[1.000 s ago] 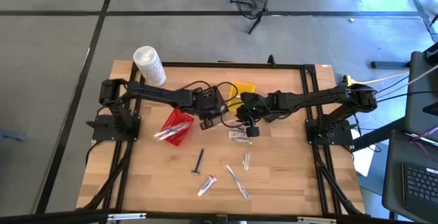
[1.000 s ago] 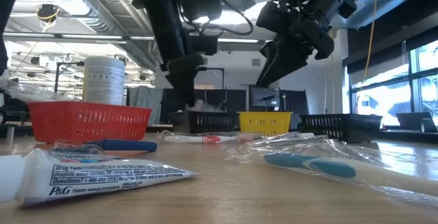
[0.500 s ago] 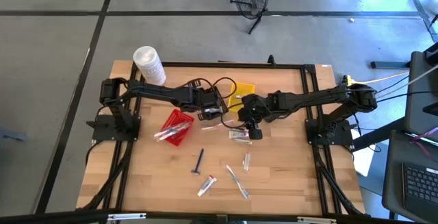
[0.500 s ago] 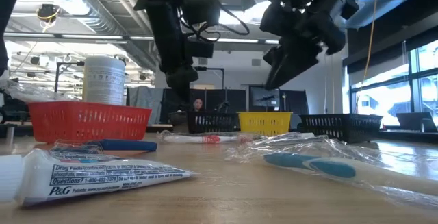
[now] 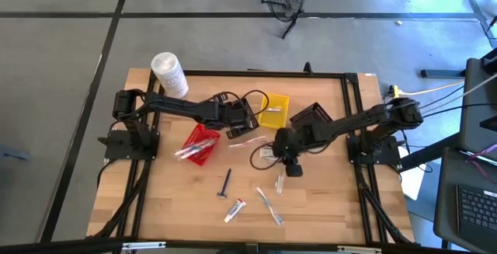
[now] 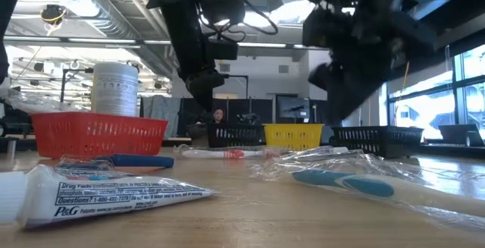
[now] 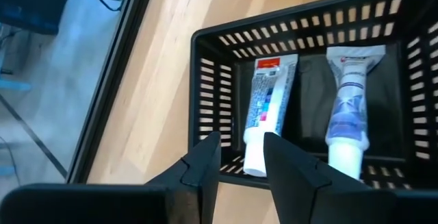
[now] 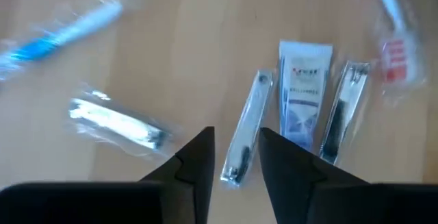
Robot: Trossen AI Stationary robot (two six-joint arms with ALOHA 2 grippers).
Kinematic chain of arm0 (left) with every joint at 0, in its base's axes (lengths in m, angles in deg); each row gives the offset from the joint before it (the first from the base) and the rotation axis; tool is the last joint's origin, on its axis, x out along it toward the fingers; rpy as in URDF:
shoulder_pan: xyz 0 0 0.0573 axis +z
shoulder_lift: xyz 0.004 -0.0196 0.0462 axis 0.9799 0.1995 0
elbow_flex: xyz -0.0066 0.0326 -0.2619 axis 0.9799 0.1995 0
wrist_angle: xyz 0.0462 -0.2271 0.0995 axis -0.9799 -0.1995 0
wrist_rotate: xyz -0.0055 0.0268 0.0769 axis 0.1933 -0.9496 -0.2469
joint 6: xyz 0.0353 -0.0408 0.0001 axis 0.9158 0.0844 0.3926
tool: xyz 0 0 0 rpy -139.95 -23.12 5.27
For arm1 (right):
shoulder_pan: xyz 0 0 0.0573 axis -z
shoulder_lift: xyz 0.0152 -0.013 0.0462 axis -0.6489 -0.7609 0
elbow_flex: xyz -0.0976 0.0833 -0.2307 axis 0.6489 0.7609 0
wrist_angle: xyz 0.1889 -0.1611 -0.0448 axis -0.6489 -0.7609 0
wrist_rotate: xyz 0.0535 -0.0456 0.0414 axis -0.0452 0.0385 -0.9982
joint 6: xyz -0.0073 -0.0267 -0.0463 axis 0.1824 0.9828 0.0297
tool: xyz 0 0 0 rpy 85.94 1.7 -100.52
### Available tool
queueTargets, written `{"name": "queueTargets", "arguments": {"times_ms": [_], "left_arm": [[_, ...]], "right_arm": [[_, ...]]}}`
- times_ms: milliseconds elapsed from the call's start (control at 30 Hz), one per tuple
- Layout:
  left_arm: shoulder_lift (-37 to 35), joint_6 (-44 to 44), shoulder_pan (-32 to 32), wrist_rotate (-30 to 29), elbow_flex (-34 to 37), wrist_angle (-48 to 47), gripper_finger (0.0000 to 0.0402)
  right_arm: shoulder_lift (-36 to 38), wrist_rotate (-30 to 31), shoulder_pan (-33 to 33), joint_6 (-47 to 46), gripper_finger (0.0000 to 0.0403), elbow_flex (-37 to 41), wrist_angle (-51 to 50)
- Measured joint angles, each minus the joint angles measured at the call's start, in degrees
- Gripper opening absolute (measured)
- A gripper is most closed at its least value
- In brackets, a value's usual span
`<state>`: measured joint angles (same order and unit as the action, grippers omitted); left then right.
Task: Pick & Place Travel size toiletries
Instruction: Put the nail cutter into the yellow bin
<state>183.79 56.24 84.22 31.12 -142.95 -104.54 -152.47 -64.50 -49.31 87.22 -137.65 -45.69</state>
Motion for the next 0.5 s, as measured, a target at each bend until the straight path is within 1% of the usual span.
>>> {"name": "queueTargets", "arguments": {"times_ms": [133,367,500], "left_arm": [[0.0,0.0,-0.5,0.0,0.0,0.7,0.0106],[0.0,0.0,-0.8,0.0,0.0,0.9,0.0106],[0.0,0.0,-0.8,0.0,0.0,0.9,0.0106]], "right_arm": [[-3.8,5.3,-1.8,-1.6,0.0145,0.0,-0.2],[-7.3,3.6,-3.6,-5.0,0.0183,0.0,-0.2],[-8.7,6.4,-3.9,-5.0,0.0189,0.0,0.0]]}}
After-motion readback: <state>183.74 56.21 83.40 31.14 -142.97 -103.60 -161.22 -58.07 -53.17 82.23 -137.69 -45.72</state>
